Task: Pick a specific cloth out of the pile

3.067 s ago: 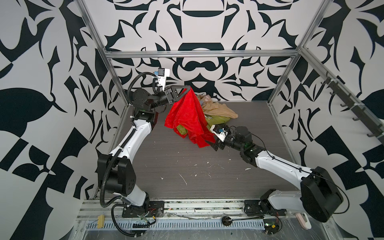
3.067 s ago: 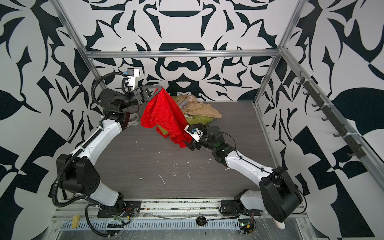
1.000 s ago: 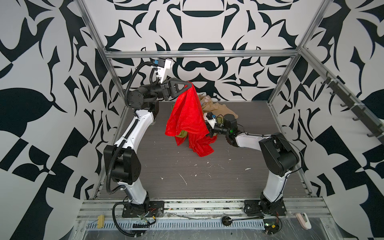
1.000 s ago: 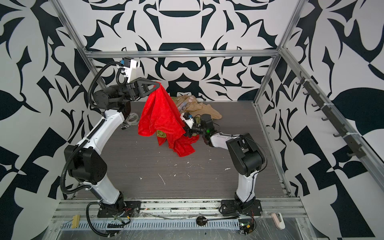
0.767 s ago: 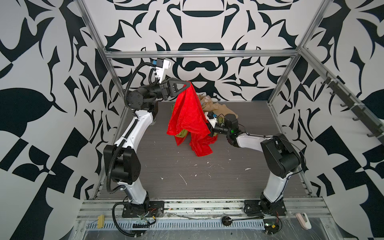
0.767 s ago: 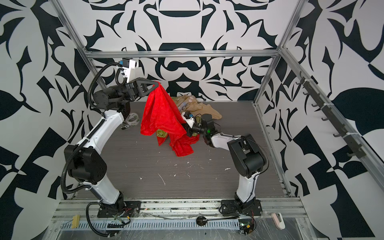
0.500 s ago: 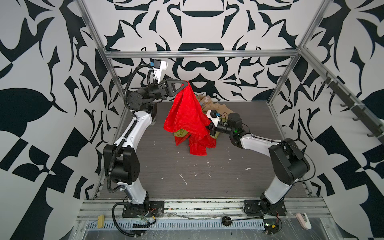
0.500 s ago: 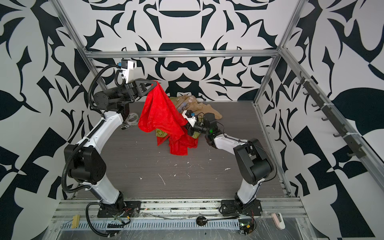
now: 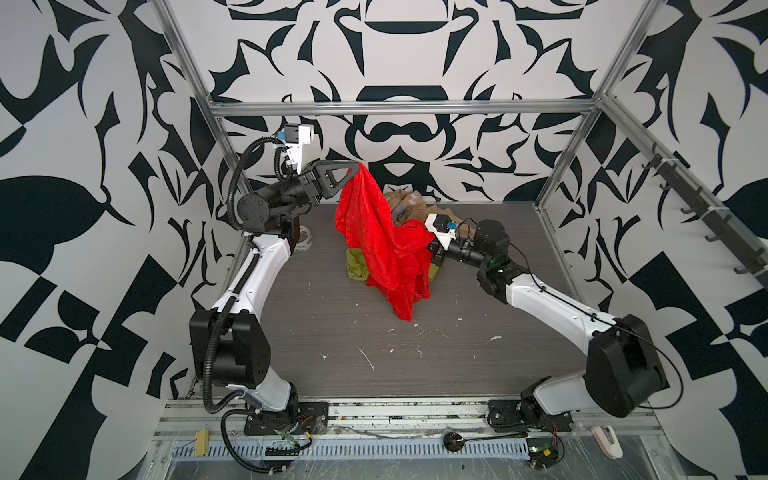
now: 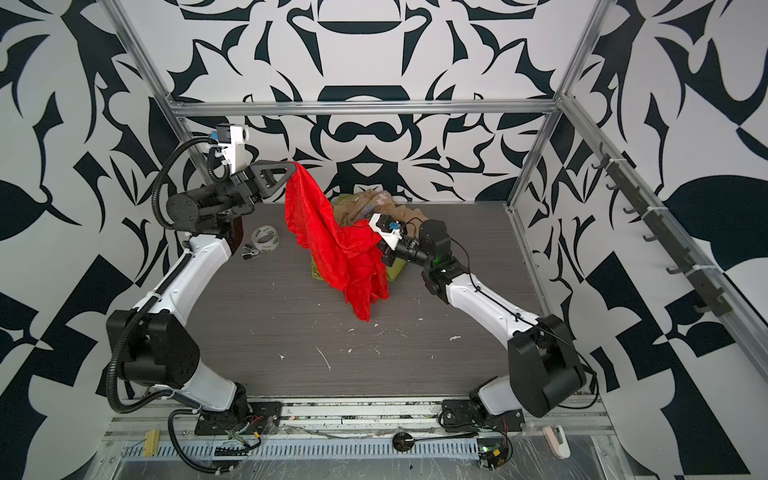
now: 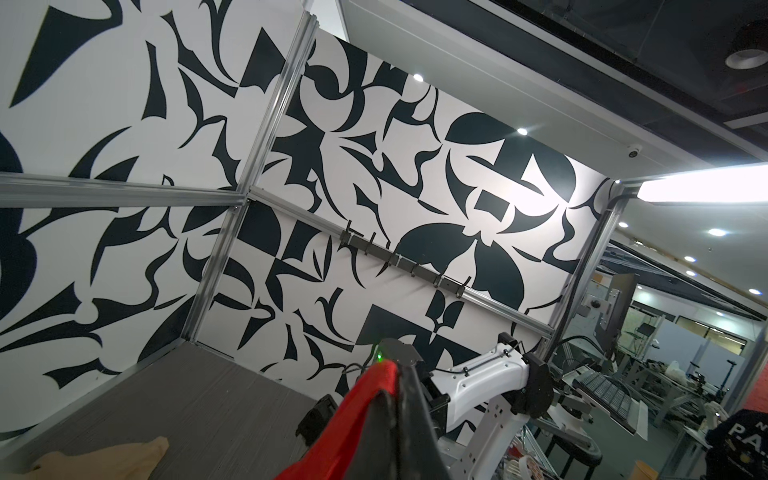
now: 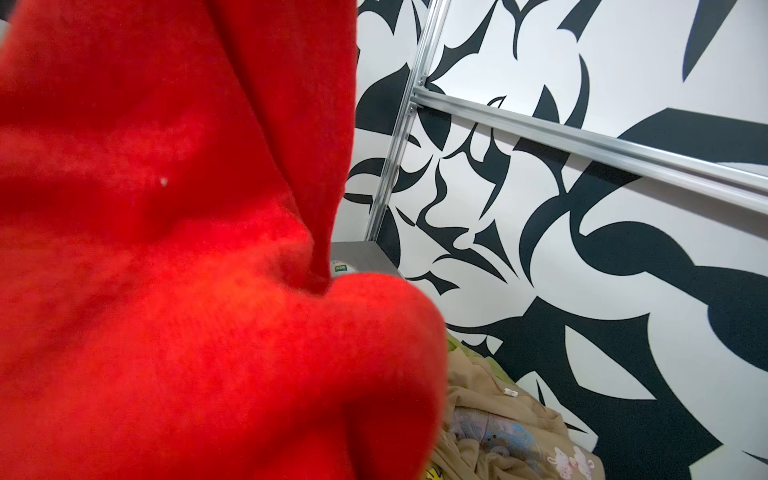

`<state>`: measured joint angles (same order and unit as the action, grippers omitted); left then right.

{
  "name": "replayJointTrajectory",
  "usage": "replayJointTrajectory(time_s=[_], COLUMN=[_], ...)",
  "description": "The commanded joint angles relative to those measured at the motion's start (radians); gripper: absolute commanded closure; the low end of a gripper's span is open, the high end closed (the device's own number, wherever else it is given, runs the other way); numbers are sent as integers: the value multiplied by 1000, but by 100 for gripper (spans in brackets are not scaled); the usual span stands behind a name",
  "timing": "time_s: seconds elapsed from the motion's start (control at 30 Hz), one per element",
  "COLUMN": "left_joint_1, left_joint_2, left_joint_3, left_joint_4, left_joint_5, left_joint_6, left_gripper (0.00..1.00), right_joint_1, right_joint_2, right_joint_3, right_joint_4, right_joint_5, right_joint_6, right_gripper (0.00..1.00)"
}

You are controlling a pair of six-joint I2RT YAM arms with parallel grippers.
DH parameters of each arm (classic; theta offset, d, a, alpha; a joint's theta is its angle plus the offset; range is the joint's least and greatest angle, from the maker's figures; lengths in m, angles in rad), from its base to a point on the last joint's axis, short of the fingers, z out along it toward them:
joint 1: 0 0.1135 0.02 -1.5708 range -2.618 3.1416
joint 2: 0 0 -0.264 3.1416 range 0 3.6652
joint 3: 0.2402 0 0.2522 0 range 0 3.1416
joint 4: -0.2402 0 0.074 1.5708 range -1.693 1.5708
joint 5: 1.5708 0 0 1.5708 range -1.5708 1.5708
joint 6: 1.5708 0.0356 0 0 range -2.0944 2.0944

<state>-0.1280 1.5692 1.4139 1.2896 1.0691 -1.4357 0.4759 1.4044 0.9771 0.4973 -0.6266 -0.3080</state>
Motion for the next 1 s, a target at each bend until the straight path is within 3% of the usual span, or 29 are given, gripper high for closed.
replayJointTrajectory(time_s=[0.0,0.5,0.97], left_joint_1=[5,4,0], left_joint_2=[-37,-230,-404], left_joint_3=[-42,-343,-538], left_joint_4=[25,-170,-307], left_joint_5=[-10,-14,12], left_joint_6=[3,167,228], left_gripper=[100,100,100], right_joint_1=[9,27,40], right_joint_2=[-81,-311,-461], right_joint_3=[40,-8,-6], right_joint_4=[-69,-206,-349], right_joint_5=[28,81,125], right_joint_6=[-53,-107,-129], right_gripper=[100,100,100])
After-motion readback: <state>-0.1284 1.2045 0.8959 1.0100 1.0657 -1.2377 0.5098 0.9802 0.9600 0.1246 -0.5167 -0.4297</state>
